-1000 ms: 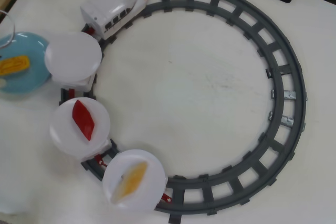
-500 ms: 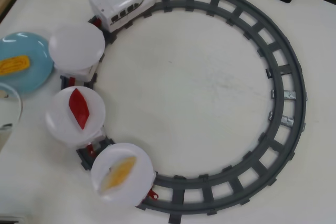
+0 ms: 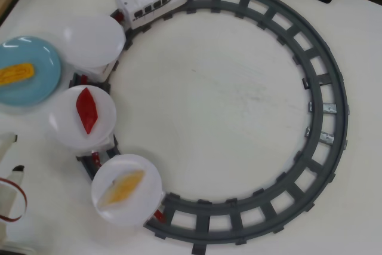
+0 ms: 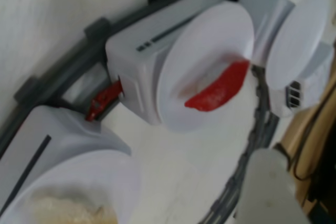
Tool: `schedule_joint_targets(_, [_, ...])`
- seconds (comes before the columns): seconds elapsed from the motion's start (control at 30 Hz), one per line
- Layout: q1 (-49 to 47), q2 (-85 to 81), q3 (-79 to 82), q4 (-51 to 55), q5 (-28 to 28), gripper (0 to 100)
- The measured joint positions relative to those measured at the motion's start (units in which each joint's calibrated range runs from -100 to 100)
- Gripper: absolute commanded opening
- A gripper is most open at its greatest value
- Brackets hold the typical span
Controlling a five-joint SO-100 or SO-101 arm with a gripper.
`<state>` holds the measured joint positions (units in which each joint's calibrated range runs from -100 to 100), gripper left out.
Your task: Pick up the sushi from the Shinkansen and put it on the blue dish
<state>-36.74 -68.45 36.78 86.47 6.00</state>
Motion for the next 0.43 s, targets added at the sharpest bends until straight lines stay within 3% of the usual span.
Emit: schedule_joint_targets(0.43, [0.41,-0.42,0.0,0.0,0.0,20])
